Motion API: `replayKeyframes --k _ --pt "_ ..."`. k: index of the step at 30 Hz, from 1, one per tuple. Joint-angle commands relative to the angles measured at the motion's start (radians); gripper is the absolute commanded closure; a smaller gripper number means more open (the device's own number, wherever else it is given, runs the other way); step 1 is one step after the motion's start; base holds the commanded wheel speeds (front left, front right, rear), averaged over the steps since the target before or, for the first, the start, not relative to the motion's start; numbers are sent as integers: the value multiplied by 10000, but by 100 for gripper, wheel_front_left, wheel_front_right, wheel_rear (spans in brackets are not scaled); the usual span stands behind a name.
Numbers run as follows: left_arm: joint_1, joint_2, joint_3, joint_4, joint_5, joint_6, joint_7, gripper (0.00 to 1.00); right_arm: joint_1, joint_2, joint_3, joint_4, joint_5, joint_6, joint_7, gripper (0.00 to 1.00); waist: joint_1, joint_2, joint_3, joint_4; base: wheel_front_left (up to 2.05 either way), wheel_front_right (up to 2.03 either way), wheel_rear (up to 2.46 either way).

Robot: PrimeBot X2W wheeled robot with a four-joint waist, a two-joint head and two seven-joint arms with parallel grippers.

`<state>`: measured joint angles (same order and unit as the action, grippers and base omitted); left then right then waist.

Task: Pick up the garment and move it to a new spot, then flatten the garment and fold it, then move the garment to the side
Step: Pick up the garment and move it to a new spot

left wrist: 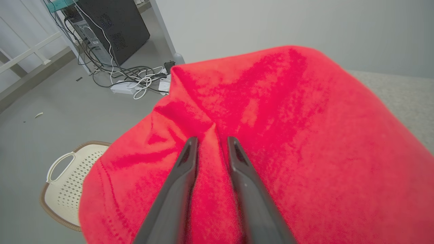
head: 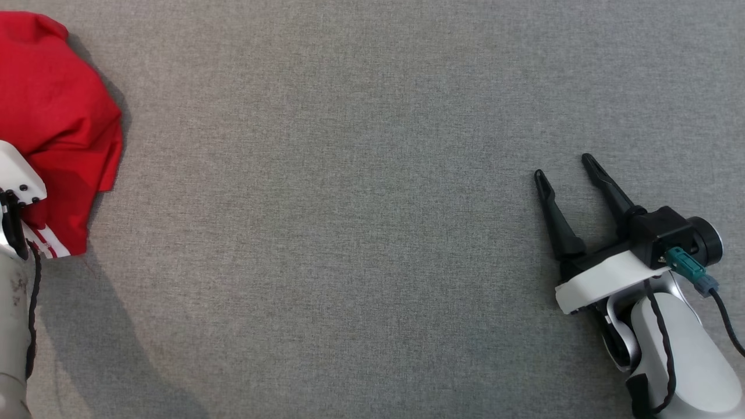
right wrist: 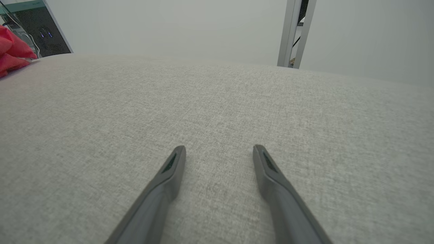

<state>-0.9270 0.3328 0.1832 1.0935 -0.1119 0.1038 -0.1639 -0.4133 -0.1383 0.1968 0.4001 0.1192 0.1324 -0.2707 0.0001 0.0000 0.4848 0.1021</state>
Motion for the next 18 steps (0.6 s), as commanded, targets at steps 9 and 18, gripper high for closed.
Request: replayKeyframes --k 9,18 --pt "-932 483 -545 366 173 -1031 -840 100 346 261 -145 547 215 -18 95 0 -1 0 -687 -267 0 0 0" --pt "-1915 -695 -1816 -530 696 -1854 -1015 100 945 645 -403 801 485 -18 61 0 -1 0 -2169 -715 0 0 0"
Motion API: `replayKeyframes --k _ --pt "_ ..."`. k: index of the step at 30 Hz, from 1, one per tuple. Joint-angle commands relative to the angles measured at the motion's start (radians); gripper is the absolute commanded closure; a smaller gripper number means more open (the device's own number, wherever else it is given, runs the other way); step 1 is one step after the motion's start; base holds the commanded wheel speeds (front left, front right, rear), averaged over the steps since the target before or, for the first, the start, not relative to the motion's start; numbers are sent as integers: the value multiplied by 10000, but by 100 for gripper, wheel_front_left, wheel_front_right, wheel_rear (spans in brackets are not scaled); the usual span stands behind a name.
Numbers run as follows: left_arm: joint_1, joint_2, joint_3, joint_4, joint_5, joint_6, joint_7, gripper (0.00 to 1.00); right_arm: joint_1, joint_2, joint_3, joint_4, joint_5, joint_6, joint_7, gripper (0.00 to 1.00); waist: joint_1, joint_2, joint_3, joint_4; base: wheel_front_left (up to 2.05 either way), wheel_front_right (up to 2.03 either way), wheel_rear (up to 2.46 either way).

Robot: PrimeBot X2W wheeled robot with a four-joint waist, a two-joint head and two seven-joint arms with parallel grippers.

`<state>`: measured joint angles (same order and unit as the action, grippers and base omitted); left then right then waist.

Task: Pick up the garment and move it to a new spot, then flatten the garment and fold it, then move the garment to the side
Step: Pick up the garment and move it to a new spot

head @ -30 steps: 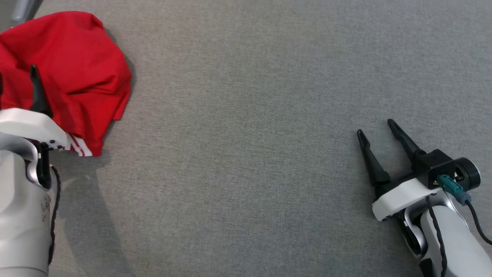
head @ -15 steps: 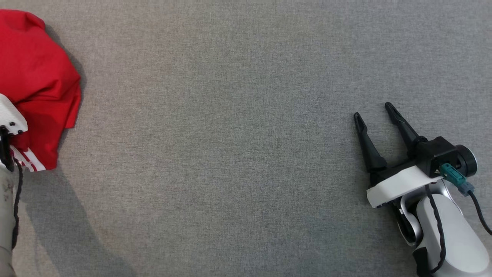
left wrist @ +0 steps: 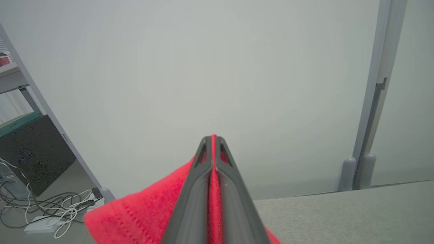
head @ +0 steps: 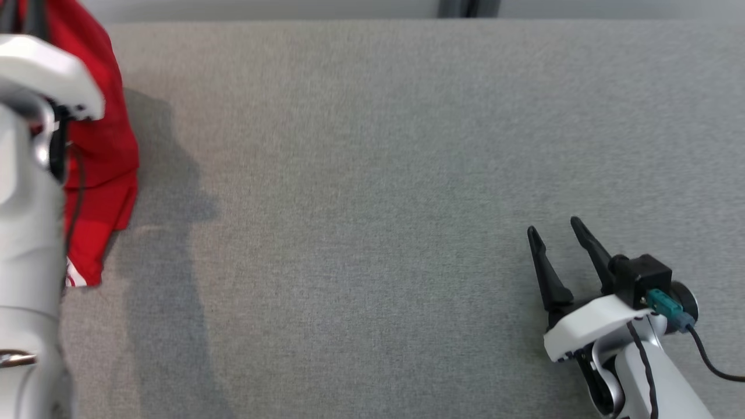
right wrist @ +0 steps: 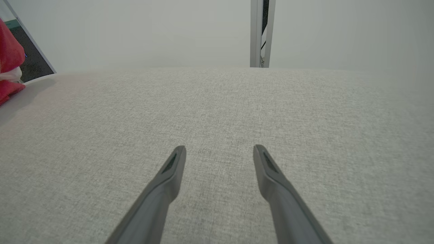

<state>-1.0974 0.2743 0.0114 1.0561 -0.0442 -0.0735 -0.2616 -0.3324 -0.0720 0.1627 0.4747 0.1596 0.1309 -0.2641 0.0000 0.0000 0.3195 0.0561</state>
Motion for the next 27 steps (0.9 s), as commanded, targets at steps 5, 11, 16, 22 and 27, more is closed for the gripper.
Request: replayKeyframes --k 5,11,16,22,27 --pt "-168 -1642 -882 -1177 -61 -353 -32 100 681 149 -174 181 237 -3 -6 0 0 0 -1294 -664 0 0 0" --pt "489 -2225 -2603 -2447 -1218 -504 -28 100 883 186 -25 234 335 -1 -5 0 0 0 -1722 -1230 0 0 0" --pt "1414 -2197 -5610 -4251 -3595 37 102 100 932 183 198 232 597 -1 -4 0 0 0 -1855 -1609 0 0 0" --pt "2295 -2194 -8220 -5292 -4824 1302 145 100 897 186 179 213 789 -1 -5 0 0 0 -1733 -1812 0 0 0" --pt "3494 -2200 -9078 -4471 -4987 1731 3 84 960 186 -16 179 748 -1 -5 0 0 0 -1682 -1739 0 0 0"
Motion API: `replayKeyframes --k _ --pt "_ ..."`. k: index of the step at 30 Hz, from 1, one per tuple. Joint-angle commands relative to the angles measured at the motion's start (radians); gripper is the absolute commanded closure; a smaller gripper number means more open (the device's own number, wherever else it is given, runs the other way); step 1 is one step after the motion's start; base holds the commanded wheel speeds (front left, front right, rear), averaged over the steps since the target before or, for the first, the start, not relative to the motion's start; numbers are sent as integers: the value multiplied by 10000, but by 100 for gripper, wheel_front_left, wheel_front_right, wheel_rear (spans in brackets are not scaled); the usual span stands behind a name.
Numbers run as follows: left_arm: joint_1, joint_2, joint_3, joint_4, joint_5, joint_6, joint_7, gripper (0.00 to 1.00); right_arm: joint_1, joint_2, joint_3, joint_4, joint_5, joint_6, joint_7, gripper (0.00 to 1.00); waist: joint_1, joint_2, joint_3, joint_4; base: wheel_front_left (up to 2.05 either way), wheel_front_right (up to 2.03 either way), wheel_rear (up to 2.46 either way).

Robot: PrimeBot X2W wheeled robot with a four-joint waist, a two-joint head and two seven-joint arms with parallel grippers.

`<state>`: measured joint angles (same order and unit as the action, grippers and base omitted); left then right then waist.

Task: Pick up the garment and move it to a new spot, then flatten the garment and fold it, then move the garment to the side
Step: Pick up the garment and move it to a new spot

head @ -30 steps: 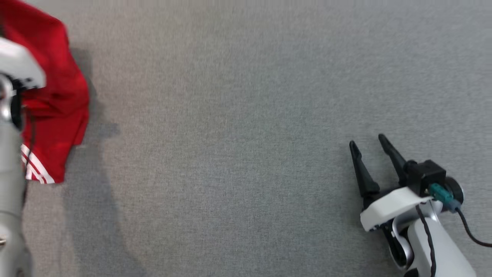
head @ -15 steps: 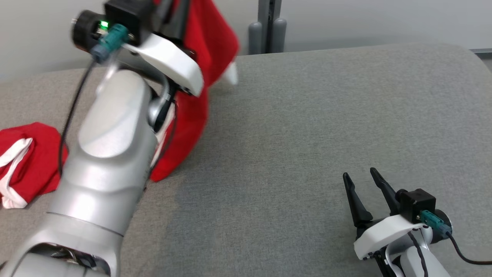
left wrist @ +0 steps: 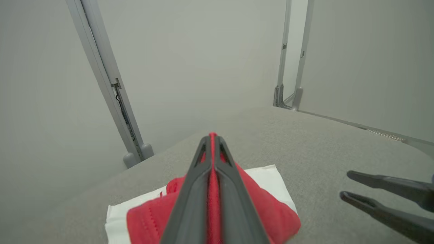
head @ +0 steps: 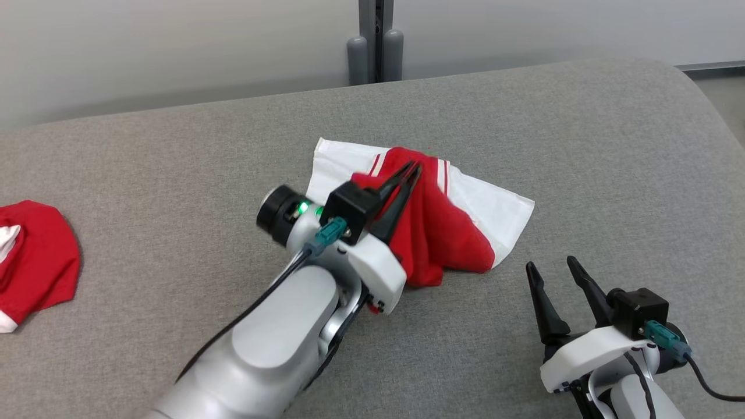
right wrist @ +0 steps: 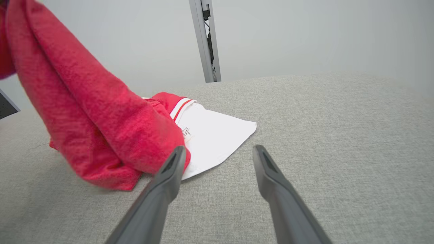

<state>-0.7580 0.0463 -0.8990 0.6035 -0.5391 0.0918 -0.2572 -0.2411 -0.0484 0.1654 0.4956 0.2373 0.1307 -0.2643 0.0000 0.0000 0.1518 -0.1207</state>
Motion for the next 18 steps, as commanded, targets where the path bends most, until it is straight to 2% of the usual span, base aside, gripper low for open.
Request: replayKeyframes --k 1,2,3,6,13,18 --pt "320 86 92 248 -67 117 -64 66 79 -48 -85 -30 -47 1 -3 0 0 0 -16 68 0 0 0" --pt "516 150 157 441 -43 164 -65 55 112 -51 -141 -32 -64 1 -3 0 0 0 -28 111 0 0 0" --pt "745 224 238 611 -41 183 -77 51 140 -52 -183 -30 -85 1 -3 0 0 0 -47 172 0 0 0" --pt "1371 514 678 681 96 306 -85 0 196 -48 -290 -41 -169 1 -2 0 0 0 -93 345 0 0 0" --pt "3002 1164 2296 263 444 724 -76 0 247 -53 -485 -46 -292 1 -3 0 0 0 -305 616 0 0 0" --pt "4130 1405 3631 -459 971 908 -76 0 345 -53 -621 -97 -374 1 -3 0 0 0 -472 705 0 0 0"
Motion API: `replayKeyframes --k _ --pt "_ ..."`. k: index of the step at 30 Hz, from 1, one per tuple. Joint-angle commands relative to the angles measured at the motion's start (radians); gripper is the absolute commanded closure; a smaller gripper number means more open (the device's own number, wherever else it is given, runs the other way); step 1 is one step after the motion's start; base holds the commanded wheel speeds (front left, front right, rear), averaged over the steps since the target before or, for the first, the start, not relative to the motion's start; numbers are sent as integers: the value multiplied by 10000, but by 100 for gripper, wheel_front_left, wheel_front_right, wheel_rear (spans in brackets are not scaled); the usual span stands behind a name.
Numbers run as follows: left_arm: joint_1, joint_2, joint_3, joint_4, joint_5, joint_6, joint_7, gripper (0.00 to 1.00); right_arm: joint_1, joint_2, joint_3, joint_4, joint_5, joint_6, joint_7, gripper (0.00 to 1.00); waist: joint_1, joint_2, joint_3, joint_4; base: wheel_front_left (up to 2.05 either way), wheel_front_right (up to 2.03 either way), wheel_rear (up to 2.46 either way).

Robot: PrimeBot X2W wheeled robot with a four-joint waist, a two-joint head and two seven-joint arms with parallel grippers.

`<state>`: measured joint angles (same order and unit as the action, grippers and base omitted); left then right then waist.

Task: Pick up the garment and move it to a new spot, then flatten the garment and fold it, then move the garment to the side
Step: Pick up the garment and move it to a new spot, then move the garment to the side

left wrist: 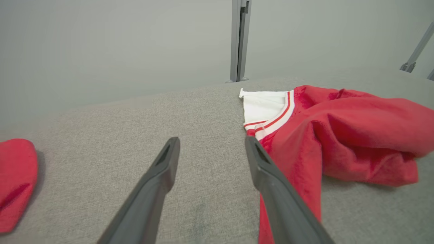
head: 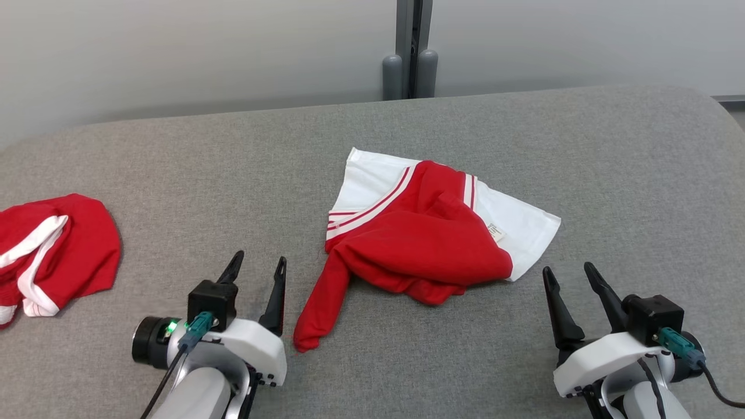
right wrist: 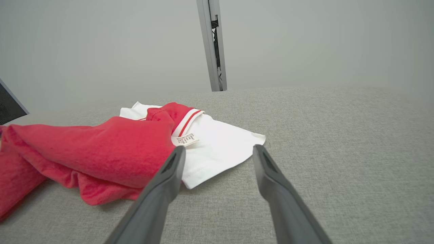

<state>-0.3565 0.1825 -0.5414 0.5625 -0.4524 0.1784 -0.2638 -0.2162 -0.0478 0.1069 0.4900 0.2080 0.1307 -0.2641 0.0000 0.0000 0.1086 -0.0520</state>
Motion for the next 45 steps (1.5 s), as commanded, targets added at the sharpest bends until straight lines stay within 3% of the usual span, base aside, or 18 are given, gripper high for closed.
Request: replayKeyframes --k 1,7,14,24,36,45 --pt "359 69 342 -204 212 80 -8 0 133 -59 -80 -55 -104 -1 -4 0 0 0 -85 26 0 0 0" --pt "1500 -32 1720 -878 794 116 -8 0 286 -59 -245 -91 -208 1 -5 0 0 0 -347 -32 0 0 0" --pt "2811 -400 3142 -1366 1666 -179 -7 0 618 -57 -338 -59 -332 1 -4 0 0 0 -736 -149 0 0 0" --pt "3852 -988 4277 -1431 2465 -713 -9 0 1000 -57 -300 29 -390 1 -4 0 0 0 -1111 -201 0 0 0" --pt "3913 -1266 4673 -1294 2959 -1138 -8 0 948 -57 -356 36 -361 1 -5 0 0 0 -1017 -119 0 0 0" --pt "3303 -1299 4044 -1380 2935 -1237 -8 0 406 -55 -369 -76 -688 1 -4 0 0 0 8 243 0 0 0"
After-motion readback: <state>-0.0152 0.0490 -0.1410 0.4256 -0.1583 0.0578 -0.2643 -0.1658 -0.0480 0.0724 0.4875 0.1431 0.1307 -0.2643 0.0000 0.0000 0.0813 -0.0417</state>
